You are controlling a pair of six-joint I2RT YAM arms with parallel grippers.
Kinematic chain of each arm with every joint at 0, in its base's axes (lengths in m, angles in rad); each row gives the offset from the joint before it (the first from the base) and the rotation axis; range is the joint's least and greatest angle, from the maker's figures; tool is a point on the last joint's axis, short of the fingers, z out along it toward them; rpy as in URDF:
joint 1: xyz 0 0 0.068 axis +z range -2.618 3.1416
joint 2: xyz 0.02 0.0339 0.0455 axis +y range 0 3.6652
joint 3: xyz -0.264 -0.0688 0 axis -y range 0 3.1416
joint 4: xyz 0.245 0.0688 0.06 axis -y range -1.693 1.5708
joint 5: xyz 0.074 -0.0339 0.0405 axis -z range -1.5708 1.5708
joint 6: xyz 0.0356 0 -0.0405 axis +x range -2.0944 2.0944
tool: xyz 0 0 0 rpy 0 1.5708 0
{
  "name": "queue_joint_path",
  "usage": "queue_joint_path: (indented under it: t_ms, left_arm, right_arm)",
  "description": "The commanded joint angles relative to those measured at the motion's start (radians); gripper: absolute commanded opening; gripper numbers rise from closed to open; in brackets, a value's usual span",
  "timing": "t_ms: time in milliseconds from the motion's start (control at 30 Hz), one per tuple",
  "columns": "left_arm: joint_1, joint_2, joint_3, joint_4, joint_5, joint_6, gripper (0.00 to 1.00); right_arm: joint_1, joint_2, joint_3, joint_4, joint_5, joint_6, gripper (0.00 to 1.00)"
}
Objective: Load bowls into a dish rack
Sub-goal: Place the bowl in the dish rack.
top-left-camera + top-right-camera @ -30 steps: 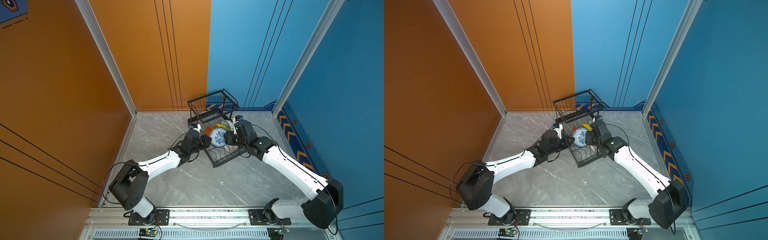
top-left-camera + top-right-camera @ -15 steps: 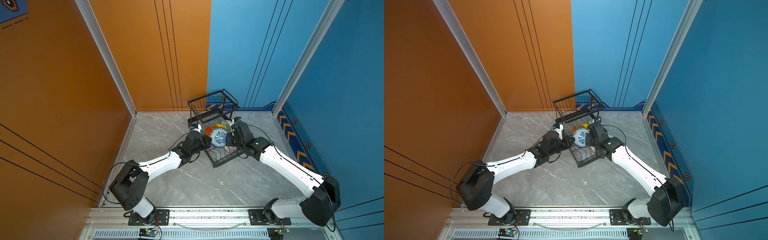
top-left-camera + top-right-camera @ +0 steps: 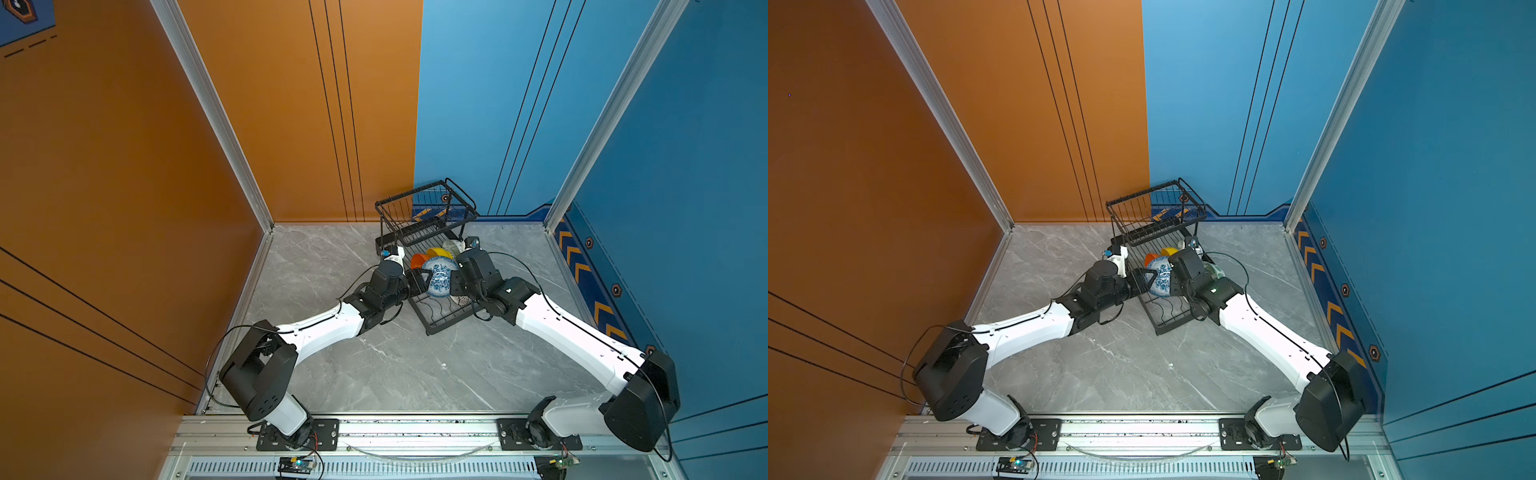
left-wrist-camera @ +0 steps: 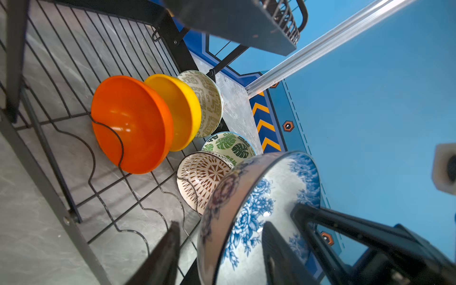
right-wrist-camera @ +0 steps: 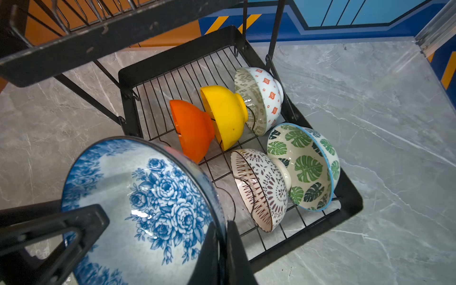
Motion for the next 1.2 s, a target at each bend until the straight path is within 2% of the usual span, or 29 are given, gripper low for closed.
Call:
queue_joint_path:
  t_ms: [0, 67, 133, 367, 700, 1167]
  left_arm:
    - [-0.001, -0.011, 0.004, 0.016, 0.005, -0.010, 0.69]
    - [-0.001, -0.021, -0.007, 0.015, 0.011, -0.013, 0.81]
    - [-0.001, -0.041, -0.021, -0.002, 0.012, -0.012, 0.98]
    - [0.006, -0.140, -0.115, -0.079, -0.001, 0.006, 0.98]
    - [0.091, -0.286, -0.272, -0.140, 0.027, -0.011, 0.98]
    - [0.137, -0.251, -0.279, -0.116, 0.089, -0.023, 0.98]
  right_arm:
    - [0.008, 0.002, -0.002, 0.012, 0.080, -0.025, 0.00]
    - [0.009, 0.003, -0.004, 0.012, 0.103, -0.038, 0.00]
    - [0.013, 0.008, -0.004, 0.003, 0.143, -0.057, 0.00]
    - [0.050, 0.044, -0.014, -0.013, 0.297, -0.135, 0.00]
    - [0.192, 0.168, -0.060, 0.084, 0.640, -0.398, 0.00]
    - [0.193, 0.270, -0.135, 0.340, 0.788, -0.671, 0.00]
